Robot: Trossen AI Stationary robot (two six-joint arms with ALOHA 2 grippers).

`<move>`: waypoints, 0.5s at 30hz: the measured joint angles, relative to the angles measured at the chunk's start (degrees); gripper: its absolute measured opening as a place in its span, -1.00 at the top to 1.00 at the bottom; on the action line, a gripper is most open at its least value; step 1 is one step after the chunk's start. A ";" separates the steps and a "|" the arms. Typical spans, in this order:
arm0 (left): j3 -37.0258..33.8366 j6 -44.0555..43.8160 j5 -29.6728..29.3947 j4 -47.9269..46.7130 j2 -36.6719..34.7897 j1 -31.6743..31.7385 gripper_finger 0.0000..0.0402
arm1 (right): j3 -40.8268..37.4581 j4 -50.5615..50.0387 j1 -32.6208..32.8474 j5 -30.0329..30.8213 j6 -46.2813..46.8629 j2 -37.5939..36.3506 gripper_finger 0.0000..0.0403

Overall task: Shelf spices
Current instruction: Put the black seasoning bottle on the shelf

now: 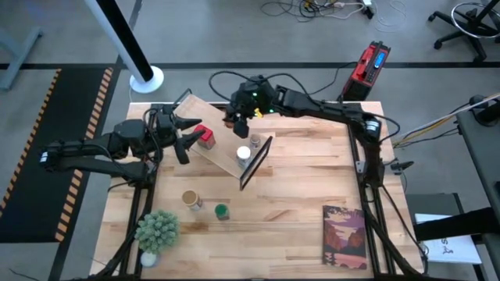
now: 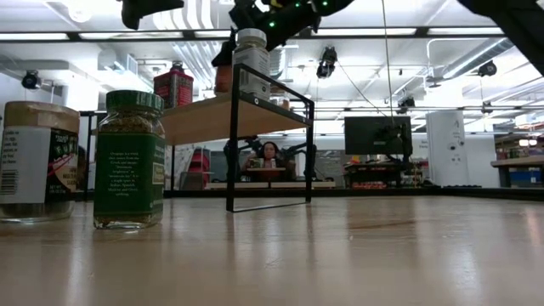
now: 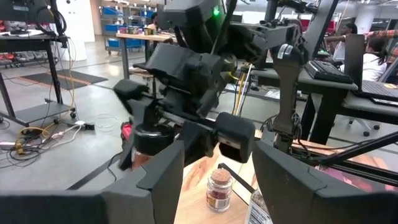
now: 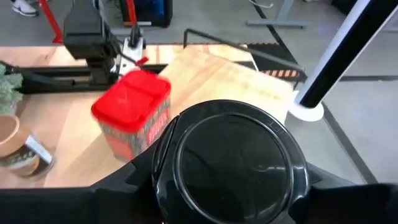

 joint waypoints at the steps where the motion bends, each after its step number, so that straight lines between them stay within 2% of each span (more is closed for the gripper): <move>1: 0.00 0.02 0.01 0.00 -0.05 -0.02 0.10 | 1.31 -0.45 0.03 -0.04 -0.07 0.91 0.11; 6: 0.00 0.13 0.01 -0.01 -0.10 0.00 0.12 | 4.92 -2.13 0.26 -1.23 -0.17 4.59 0.09; 15: 0.00 0.17 0.01 -0.48 -0.12 -0.01 0.15 | 5.31 -4.86 0.26 -1.49 -0.85 6.43 0.10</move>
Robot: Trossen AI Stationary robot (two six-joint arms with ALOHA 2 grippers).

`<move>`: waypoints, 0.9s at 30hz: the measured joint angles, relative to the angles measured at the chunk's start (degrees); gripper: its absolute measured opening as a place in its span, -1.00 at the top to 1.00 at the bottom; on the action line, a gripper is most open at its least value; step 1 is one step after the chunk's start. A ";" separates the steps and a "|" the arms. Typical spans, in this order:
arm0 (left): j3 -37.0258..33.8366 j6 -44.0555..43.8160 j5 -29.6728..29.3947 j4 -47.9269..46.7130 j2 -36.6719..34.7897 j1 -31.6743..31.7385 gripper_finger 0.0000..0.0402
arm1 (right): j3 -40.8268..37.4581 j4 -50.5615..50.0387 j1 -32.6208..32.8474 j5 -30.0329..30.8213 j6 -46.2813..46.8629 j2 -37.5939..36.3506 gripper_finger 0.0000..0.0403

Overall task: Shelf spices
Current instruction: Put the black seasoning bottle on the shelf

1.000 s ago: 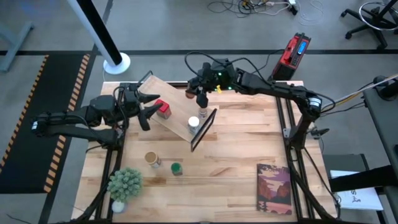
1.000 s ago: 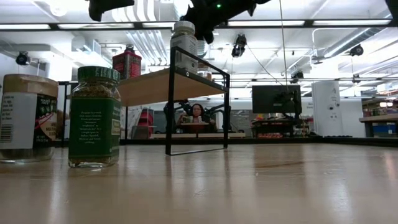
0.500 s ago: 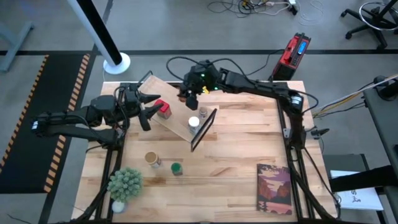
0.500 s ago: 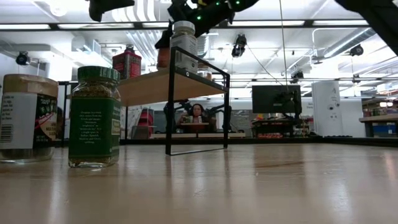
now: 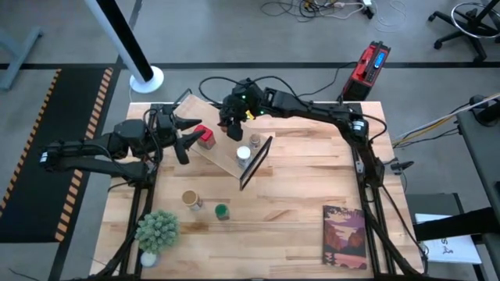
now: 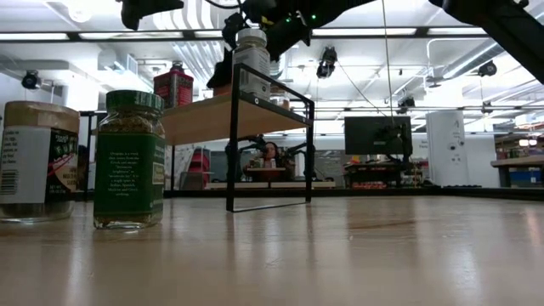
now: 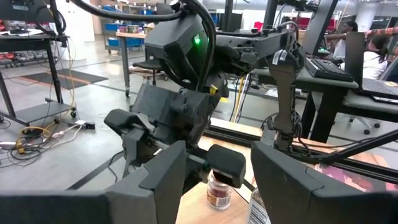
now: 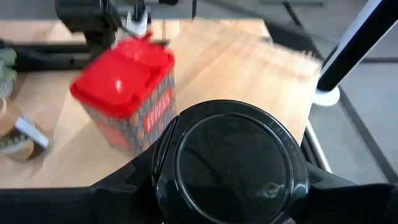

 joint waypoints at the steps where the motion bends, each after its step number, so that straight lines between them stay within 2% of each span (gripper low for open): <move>1: 0.00 -0.02 0.00 0.00 0.00 0.01 0.14 | -0.08 0.07 0.00 -0.01 -0.36 0.16 0.10; 7: 0.00 -0.02 0.00 -0.01 0.02 0.01 0.11 | -0.26 -0.48 0.00 -0.28 -1.21 0.23 0.06; 11: 0.00 -0.02 0.00 -0.02 0.02 0.01 0.12 | -0.56 -0.23 0.00 -2.64 -1.45 0.23 0.09; 27: 0.00 -0.02 0.00 -0.39 0.02 0.01 0.11 | -4.06 3.11 -0.02 -2.49 -2.88 0.21 0.07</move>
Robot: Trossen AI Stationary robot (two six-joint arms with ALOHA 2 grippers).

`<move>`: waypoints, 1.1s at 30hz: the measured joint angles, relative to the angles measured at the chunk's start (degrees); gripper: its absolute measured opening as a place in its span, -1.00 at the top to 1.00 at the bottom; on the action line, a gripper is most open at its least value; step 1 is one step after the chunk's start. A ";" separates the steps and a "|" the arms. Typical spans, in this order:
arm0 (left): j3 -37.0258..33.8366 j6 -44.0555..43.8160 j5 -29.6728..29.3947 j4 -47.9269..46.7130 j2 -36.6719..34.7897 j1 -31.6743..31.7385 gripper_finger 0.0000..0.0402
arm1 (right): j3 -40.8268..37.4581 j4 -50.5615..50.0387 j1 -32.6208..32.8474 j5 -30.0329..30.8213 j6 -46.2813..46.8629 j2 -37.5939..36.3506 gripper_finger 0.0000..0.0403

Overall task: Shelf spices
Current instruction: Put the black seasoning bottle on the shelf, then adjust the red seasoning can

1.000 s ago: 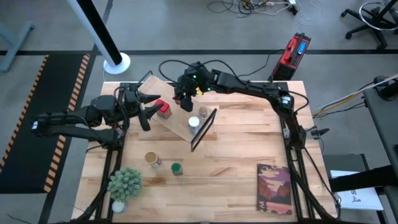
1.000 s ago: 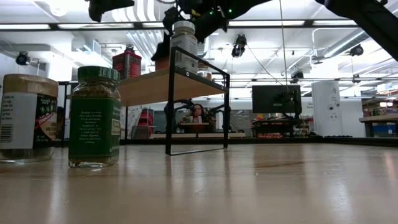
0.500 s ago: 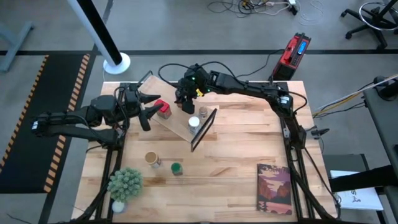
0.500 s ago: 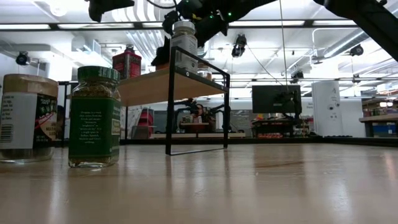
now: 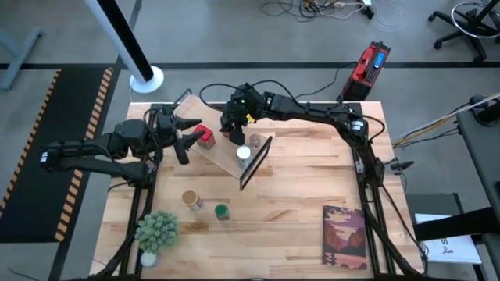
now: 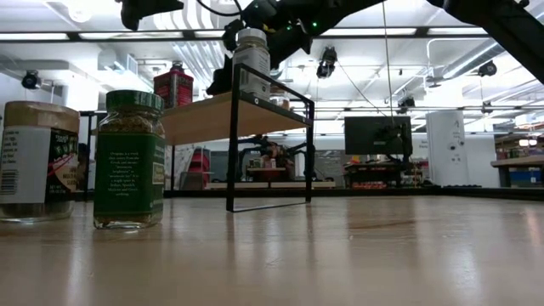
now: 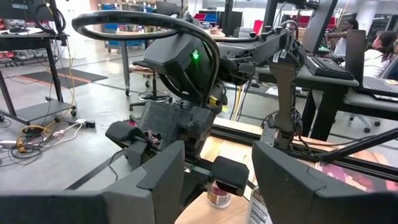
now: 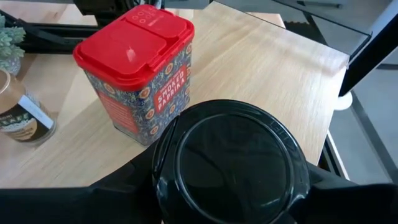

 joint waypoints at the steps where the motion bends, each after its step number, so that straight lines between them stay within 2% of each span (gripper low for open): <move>1: 0.00 0.00 0.00 0.00 0.00 -0.02 0.12 | -0.02 -0.03 0.00 -0.02 0.00 -0.01 0.05; 15: 0.00 -0.24 2.56 -4.74 0.41 -0.04 0.13 | -0.06 -2.02 -0.11 -0.45 -1.30 -0.76 -0.24; 22: 0.01 -0.24 2.46 -5.31 0.30 -0.02 0.11 | 5.64 -9.43 -0.11 -2.14 -3.93 -2.28 -0.31; 28: 0.14 -0.53 0.95 -9.48 0.11 0.00 0.17 | 10.72 -16.25 0.25 -3.28 -4.33 -4.58 -0.34; 33: 2.93 -2.08 -3.82 -16.91 0.50 -0.02 0.21 | 12.59 -18.34 0.46 -3.50 -4.51 -7.03 -0.35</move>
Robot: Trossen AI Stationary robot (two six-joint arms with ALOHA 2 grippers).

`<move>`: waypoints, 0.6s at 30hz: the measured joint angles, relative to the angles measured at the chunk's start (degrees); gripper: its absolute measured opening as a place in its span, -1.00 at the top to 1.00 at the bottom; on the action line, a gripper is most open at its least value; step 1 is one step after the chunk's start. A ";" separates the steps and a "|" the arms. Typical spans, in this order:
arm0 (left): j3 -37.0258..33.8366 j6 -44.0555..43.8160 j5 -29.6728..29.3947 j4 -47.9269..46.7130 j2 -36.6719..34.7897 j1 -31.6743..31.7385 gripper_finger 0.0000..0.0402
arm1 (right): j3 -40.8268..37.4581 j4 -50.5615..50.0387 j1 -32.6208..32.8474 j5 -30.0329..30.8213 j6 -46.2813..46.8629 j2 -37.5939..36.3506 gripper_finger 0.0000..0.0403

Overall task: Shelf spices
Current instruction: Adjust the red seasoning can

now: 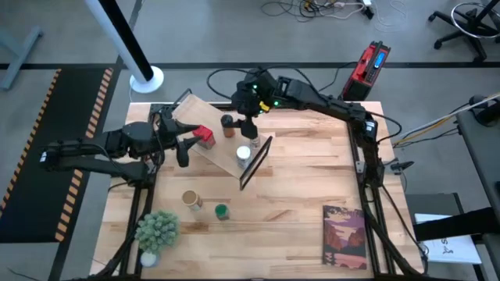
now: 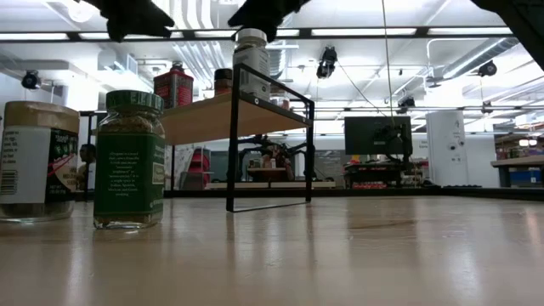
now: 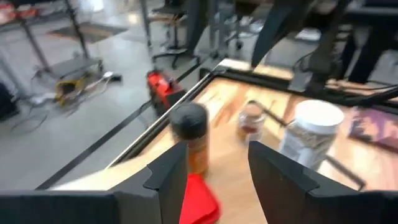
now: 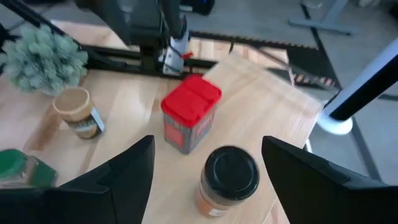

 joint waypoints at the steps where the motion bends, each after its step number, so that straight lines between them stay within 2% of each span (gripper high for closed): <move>1: 0.58 -0.63 -0.83 -1.50 0.18 0.02 0.22 | 0.00 -0.22 -0.02 -0.02 -0.04 -0.60 -0.35; 9: 2.99 -8.72 -2.87 -14.53 0.76 0.02 0.23 | -0.07 -3.42 -0.91 0.48 -0.57 -3.26 -0.31; 12: 2.97 -10.43 -4.43 -15.78 0.68 0.02 0.21 | -0.07 -5.89 -1.16 0.60 -0.91 -3.44 -0.32; 18: 2.97 -13.75 -15.31 -17.16 0.32 0.00 0.19 | -0.07 -9.85 -1.09 0.54 -1.47 -3.48 -0.32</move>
